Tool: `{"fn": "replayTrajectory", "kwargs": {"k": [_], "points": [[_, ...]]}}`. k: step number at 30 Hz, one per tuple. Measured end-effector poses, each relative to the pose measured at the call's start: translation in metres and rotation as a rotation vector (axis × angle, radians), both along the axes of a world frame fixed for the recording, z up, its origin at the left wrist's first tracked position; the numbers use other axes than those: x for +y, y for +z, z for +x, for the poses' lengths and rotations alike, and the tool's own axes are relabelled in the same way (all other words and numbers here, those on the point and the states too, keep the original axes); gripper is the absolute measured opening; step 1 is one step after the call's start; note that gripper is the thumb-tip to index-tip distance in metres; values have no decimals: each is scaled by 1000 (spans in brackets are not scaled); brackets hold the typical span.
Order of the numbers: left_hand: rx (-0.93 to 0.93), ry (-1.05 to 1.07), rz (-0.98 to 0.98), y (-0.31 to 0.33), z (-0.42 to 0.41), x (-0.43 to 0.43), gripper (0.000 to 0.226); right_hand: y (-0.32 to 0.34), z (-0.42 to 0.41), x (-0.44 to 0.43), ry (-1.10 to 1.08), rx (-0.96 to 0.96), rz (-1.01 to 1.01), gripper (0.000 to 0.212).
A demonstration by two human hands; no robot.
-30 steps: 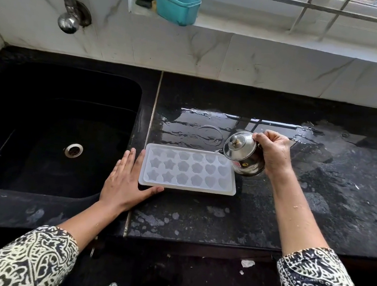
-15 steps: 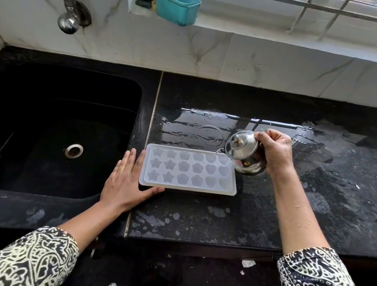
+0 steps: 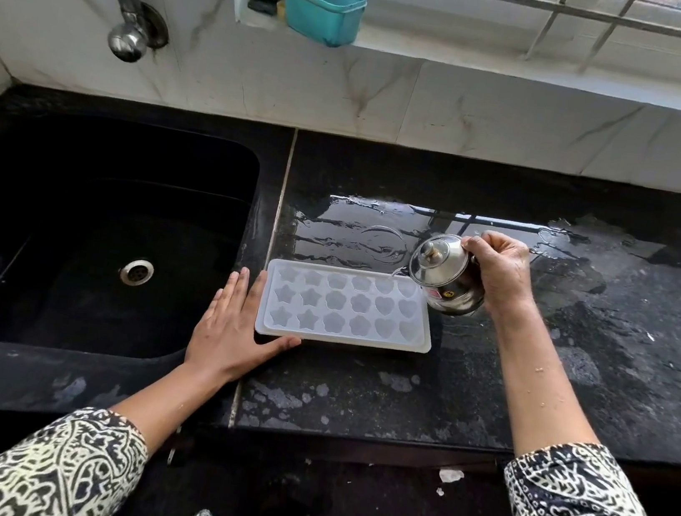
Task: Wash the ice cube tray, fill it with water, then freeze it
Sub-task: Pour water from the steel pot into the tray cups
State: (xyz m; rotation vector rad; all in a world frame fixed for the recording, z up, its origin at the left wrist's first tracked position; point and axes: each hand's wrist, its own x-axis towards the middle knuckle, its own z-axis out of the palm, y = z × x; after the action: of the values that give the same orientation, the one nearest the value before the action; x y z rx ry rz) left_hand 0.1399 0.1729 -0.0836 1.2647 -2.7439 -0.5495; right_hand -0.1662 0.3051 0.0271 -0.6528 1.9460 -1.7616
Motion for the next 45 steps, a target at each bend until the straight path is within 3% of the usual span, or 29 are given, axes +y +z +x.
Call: {"fn": "replayTrajectory", "kwargs": {"k": [5,10,14,23,30,35,40,45], "points": [[2,-2,1,1,0,0,119,-3,-4,1,-15,-14,-16,38],[-8,-7,-4,0,0,-1,118,-4,-8,2,-57,-208,-146,33],[-5,-5,-5,-1,0,-1,118,0,-11,3,-71,-315,-238,43],[-6,-1,-19,-1,0,0,116,1,-15,5,-81,-240,-198,32],[-11,-2,-19,-2,0,-1,115,-6,-14,5,6,-97,-58,43],[6,0,-11,-2,-1,-1,117,-9,-9,1,23,-37,11,39],[6,2,-5,-3,0,-1,118,-12,-10,-1,5,-96,-37,38],[10,2,-7,-3,-1,-1,118,-10,-15,5,-71,-315,-199,38]]}}
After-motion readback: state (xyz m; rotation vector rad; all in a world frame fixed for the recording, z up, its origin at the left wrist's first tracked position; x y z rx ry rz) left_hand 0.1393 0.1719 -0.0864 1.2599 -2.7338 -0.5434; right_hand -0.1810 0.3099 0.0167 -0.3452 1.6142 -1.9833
